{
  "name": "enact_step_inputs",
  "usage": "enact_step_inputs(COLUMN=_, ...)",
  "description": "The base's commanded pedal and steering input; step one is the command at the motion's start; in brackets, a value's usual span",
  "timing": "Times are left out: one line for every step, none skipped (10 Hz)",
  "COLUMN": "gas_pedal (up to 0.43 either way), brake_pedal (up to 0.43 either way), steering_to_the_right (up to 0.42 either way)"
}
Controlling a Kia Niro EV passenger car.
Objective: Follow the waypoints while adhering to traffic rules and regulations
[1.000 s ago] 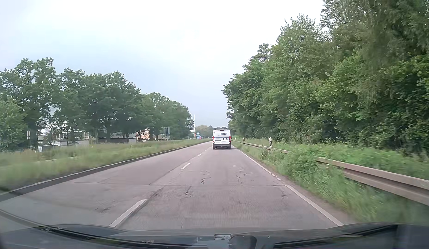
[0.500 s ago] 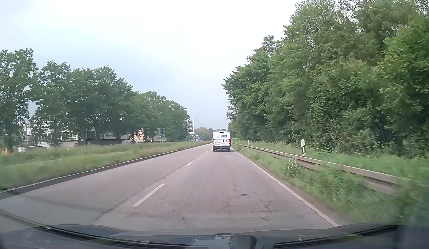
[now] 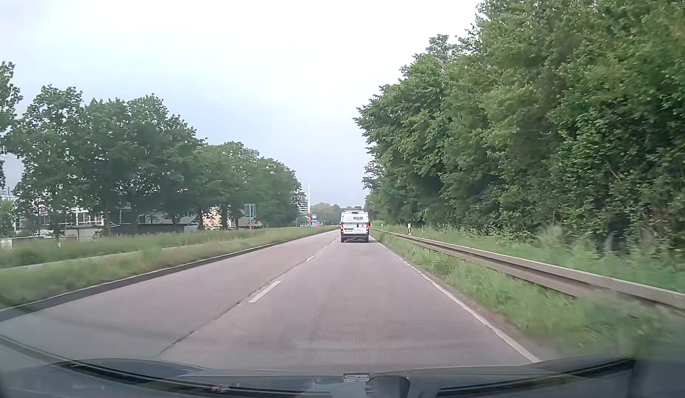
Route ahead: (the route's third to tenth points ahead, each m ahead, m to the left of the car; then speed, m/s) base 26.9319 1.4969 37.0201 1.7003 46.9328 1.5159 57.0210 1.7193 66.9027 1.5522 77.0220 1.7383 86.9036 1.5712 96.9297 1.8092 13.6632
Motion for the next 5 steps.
enact_step_inputs(gas_pedal=0.169, brake_pedal=0.000, steering_to_the_right=-0.001)
enact_step_inputs(gas_pedal=0.169, brake_pedal=0.000, steering_to_the_right=-0.001)
enact_step_inputs(gas_pedal=0.169, brake_pedal=0.000, steering_to_the_right=-0.001)
enact_step_inputs(gas_pedal=0.169, brake_pedal=0.000, steering_to_the_right=-0.001)
enact_step_inputs(gas_pedal=0.169, brake_pedal=0.000, steering_to_the_right=-0.001)
